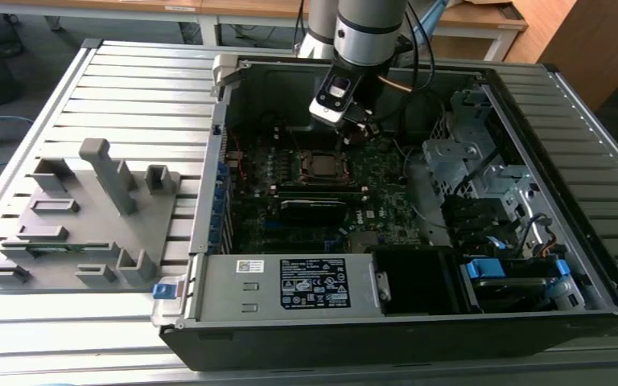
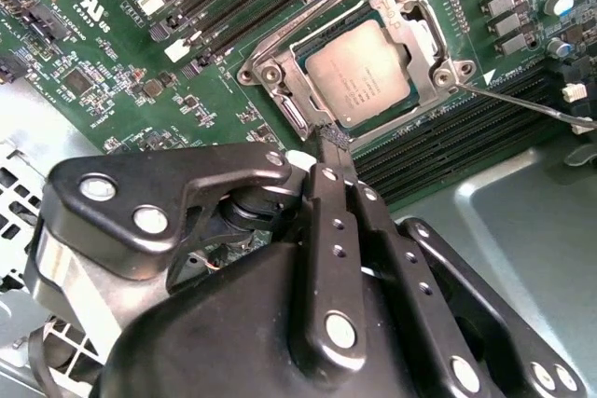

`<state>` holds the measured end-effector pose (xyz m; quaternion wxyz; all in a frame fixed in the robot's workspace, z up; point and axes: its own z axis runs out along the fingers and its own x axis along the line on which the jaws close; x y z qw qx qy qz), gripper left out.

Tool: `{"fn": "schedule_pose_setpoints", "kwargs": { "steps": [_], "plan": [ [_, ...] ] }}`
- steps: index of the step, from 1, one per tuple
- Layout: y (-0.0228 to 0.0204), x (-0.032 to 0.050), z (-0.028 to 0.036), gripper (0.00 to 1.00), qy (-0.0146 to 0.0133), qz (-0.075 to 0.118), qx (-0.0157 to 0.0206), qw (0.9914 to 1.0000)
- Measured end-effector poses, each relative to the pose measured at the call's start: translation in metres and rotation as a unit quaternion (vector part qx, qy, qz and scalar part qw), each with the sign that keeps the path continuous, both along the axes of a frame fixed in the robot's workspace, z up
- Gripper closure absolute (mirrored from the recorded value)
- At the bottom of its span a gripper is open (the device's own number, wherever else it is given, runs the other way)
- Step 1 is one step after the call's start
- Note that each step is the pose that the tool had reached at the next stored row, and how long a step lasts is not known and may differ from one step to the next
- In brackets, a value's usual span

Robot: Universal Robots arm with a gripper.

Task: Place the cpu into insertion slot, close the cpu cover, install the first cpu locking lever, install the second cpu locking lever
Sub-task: 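Close the cpu cover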

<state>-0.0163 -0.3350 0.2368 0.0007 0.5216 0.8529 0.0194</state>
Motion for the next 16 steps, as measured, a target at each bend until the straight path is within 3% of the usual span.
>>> {"fn": "schedule_pose_setpoints", "kwargs": {
  "steps": [8,16],
  "plan": [
    [0.0,0.0,-0.0001,0.89,0.0,0.02,0.0,0.99979],
    [0.0,0.0,-0.0001,0.89,0.0,0.023,0.0,0.99974]
  ]
}}
